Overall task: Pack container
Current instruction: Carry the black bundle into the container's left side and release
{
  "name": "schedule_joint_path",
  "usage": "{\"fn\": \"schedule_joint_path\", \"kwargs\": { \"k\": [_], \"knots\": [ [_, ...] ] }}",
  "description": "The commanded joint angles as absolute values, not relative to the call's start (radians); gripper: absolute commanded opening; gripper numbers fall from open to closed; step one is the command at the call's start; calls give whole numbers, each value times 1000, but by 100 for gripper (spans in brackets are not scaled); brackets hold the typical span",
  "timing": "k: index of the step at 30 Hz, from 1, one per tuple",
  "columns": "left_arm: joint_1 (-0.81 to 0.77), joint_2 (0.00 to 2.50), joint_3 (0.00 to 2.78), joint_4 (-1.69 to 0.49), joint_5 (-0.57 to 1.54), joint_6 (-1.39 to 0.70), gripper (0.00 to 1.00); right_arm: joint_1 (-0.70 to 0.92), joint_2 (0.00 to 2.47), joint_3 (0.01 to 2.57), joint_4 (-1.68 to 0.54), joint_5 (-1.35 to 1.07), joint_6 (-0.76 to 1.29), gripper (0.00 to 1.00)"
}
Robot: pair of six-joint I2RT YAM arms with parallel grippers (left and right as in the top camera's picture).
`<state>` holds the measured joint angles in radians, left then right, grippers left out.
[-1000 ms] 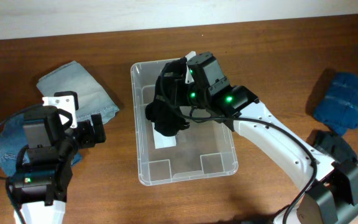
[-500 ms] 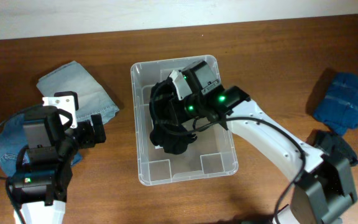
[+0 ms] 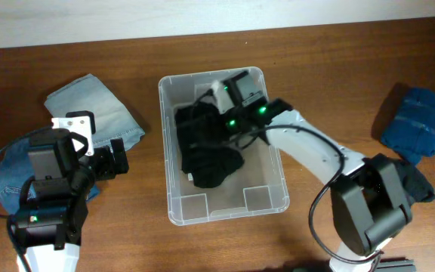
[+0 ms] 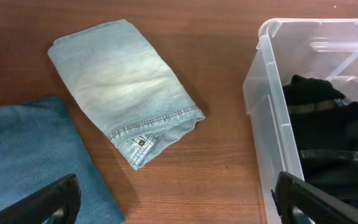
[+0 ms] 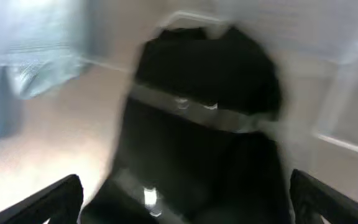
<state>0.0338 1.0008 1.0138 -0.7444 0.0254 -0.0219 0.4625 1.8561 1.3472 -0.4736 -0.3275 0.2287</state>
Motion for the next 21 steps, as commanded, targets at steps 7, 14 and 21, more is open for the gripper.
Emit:
{"fn": "schedule_joint_path", "kwargs": {
  "k": [7, 14, 21],
  "knots": [
    [31, 999, 1036, -742, 18, -6, 99, 409, 1780, 1647, -802, -230, 88, 98],
    [31, 999, 1036, -743, 19, -6, 99, 18, 1622, 1700, -887, -124, 382, 98],
    [31, 1000, 1036, -742, 19, -6, 99, -557, 1708, 1663, -995, -154, 334, 98]
  ]
}}
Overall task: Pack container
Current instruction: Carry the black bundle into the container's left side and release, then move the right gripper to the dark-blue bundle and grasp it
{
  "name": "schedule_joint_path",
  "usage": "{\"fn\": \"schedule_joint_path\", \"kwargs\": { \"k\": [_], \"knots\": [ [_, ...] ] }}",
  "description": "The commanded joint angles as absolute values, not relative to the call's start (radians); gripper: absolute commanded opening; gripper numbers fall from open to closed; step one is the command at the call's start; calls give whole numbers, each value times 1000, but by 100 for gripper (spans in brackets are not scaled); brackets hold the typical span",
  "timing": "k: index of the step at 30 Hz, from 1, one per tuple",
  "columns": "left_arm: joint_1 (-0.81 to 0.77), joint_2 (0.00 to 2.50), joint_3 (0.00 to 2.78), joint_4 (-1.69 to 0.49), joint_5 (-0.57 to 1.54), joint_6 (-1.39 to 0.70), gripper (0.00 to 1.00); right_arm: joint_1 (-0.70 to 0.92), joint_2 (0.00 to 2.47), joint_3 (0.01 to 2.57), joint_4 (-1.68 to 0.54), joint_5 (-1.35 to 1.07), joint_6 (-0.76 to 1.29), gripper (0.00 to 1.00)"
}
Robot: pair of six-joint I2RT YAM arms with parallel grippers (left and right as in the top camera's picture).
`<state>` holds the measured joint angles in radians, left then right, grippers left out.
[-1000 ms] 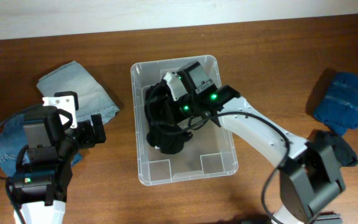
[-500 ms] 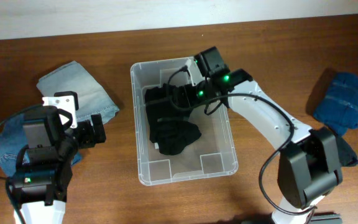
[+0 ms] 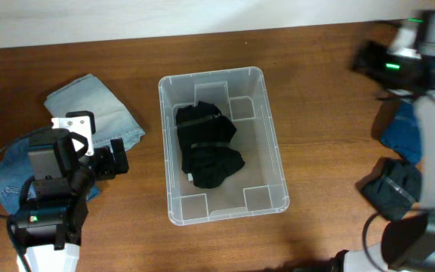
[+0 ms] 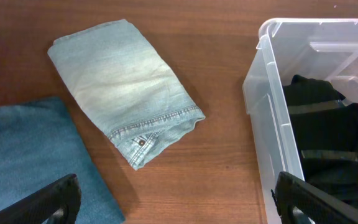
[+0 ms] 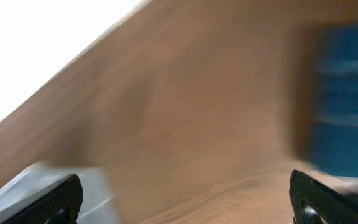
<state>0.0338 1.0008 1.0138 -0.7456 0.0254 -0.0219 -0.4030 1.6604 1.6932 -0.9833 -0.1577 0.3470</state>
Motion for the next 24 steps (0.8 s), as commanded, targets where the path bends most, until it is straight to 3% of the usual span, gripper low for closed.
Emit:
{"fn": "schedule_joint_path", "kwargs": {
  "k": [1, 5, 11, 17, 24],
  "knots": [
    [31, 1000, 1036, -742, 19, -6, 99, -625, 1737, 1656, -995, -154, 300, 99],
    [31, 1000, 1036, -742, 19, -6, 99, -823, 1907, 1654, -984, -244, 108, 98],
    [31, 1000, 1036, -743, 19, -6, 99, -943, 2107, 1654, -953, -310, 78, 98],
    [31, 1000, 1036, -743, 19, -6, 99, -941, 2218, 1654, -904, -503, -28, 98],
    [31, 1000, 1036, -742, 18, -6, 99, -904, 2221, 1654, -809, -521, -30, 98]
  ]
}}
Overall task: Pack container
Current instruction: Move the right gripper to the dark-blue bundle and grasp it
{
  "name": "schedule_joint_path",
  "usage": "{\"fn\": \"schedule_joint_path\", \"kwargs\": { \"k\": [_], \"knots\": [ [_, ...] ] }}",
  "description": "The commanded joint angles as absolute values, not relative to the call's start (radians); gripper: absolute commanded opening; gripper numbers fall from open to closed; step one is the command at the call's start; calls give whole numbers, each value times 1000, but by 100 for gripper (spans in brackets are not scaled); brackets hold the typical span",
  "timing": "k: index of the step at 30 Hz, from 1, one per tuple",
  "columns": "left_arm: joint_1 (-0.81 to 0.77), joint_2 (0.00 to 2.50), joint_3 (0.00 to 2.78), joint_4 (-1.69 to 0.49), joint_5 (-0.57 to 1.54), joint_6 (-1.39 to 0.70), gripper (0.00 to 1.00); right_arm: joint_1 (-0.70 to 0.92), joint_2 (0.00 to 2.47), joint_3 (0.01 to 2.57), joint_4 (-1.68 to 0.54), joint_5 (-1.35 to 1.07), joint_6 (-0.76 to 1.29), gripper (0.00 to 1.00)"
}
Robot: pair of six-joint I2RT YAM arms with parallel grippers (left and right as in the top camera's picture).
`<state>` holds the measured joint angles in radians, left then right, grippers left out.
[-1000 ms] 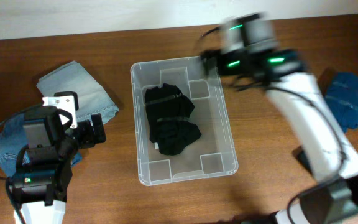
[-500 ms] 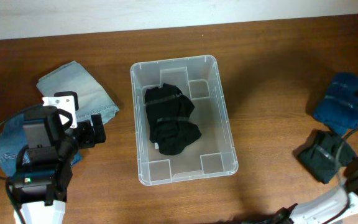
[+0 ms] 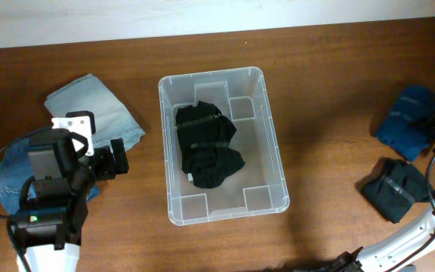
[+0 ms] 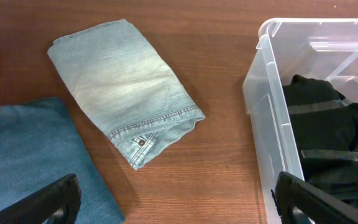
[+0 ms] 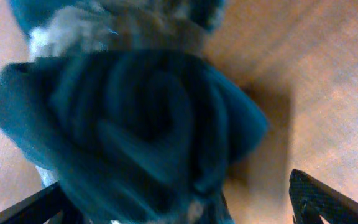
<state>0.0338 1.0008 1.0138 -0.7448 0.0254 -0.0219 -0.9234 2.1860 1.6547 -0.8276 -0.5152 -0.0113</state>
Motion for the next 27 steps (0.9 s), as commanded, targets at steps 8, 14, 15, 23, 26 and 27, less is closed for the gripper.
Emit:
{"fn": "schedule_joint_path", "kwargs": {
  "k": [8, 14, 15, 23, 26, 27],
  "knots": [
    [31, 1000, 1036, -742, 19, -7, 99, -847, 2223, 1652, -713, -558, 3, 92],
    [31, 999, 1036, -743, 19, -6, 99, -792, 2254, 1637, -609, -569, 149, 68],
    [31, 999, 1036, -743, 19, -7, 99, -788, 2260, 1634, -598, -569, 161, 62],
    [31, 999, 1036, -746, 19, -7, 99, -765, 2295, 1626, -588, -630, 159, 4],
    [31, 999, 1036, -746, 19, -7, 99, -762, 2281, 1629, -589, -777, 146, 4],
    [31, 999, 1036, -746, 19, -7, 99, -759, 2272, 1632, -593, -801, 145, 4]
  ]
}}
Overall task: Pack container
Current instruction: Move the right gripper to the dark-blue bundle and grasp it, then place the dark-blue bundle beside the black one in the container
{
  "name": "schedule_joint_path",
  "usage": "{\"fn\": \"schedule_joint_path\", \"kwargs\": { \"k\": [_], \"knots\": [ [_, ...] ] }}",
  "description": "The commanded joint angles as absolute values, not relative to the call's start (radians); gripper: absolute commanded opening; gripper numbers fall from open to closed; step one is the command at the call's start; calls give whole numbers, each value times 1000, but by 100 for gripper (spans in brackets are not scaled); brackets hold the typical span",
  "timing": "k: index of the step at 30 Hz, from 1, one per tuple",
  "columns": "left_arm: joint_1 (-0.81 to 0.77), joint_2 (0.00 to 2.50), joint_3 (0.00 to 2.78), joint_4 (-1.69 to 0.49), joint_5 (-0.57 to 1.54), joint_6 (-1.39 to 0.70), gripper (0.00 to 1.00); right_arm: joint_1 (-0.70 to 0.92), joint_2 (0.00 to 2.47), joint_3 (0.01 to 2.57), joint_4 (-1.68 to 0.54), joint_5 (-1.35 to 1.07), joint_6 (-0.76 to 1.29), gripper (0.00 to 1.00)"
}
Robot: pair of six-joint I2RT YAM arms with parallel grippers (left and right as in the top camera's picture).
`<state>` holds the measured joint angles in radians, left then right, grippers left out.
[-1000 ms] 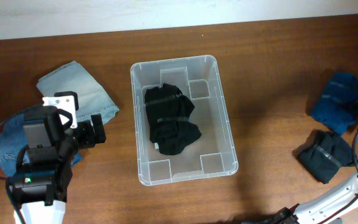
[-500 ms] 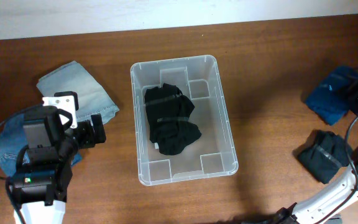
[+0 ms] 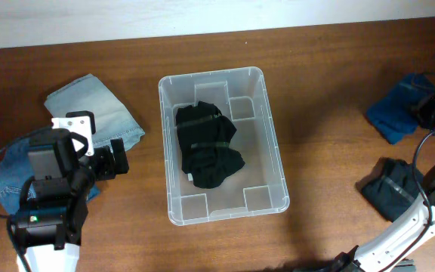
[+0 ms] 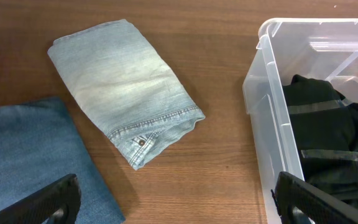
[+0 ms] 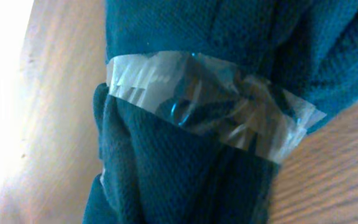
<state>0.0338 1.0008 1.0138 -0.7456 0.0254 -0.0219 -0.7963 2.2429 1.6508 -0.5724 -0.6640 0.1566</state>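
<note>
The clear plastic container (image 3: 274,162) stands mid-table with a black taped bundle (image 3: 208,147) inside, also visible in the left wrist view as the black bundle (image 4: 328,140). At the far right my right gripper (image 3: 433,112) sits on a dark blue cloth bundle (image 3: 393,113). That blue bundle (image 5: 185,168), with a clear tape band (image 5: 210,115) round it, fills the right wrist view and hides the fingers, which no longer stand at the frame corners. My left gripper (image 4: 179,199) hangs open over bare wood left of the container.
A folded light denim piece (image 4: 126,87) lies left of the container, with a darker blue denim piece (image 4: 30,162) under my left arm. A second black bundle (image 3: 395,189) lies at the right front. The table's back edge meets a white wall.
My right gripper has closed in on the blue bundle, which now fills its view, and the bundle has shifted slightly left and back. The left arm is unchanged.
My right gripper was open inside the container over the black bundle. It then stood at the far right back of the table, with the black bundle left in the container. After that it was over the blue bundle, and now grips it. The left arm stayed still.
</note>
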Motion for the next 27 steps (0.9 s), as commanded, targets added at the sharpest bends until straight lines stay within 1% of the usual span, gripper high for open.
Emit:
{"fn": "schedule_joint_path", "kwargs": {
  "k": [1, 4, 7, 10, 11, 13, 14, 16, 17, 19, 20, 22, 27],
  "knots": [
    [31, 999, 1036, -746, 19, -7, 99, -751, 2251, 1638, -608, -830, 128, 4],
    [31, 999, 1036, -746, 19, -7, 99, -705, 2157, 1662, -685, -827, 36, 4],
    [31, 999, 1036, -745, 19, -7, 99, -616, 1986, 1679, -799, -823, -90, 4],
    [31, 999, 1036, -746, 19, -7, 99, -527, 1849, 1679, -864, -786, -125, 4],
    [31, 999, 1036, -745, 19, -7, 99, -452, 1763, 1679, -908, -781, -178, 4],
    [31, 999, 1036, -745, 19, -7, 99, -344, 1672, 1679, -953, -749, -249, 4],
    [31, 999, 1036, -745, 19, -6, 99, -293, 1640, 1679, -970, -721, -263, 4],
    [31, 999, 1036, -745, 19, -6, 99, -134, 1579, 1679, -1004, -641, -297, 4],
    [31, 999, 1036, -745, 19, -7, 99, -55, 1570, 1679, -1016, -601, -299, 4],
    [31, 999, 1036, -746, 19, -6, 99, 43, 1576, 1679, -1034, -556, -296, 4],
    [31, 999, 1036, -746, 19, -6, 99, 123, 1597, 1674, -1043, -505, -257, 4],
    [31, 1000, 1036, -745, 19, -6, 99, 214, 1655, 1660, -1039, -429, -165, 4],
    [31, 1000, 1036, -745, 19, -6, 99, 304, 1811, 1652, -1039, -459, -140, 4]
  ]
}}
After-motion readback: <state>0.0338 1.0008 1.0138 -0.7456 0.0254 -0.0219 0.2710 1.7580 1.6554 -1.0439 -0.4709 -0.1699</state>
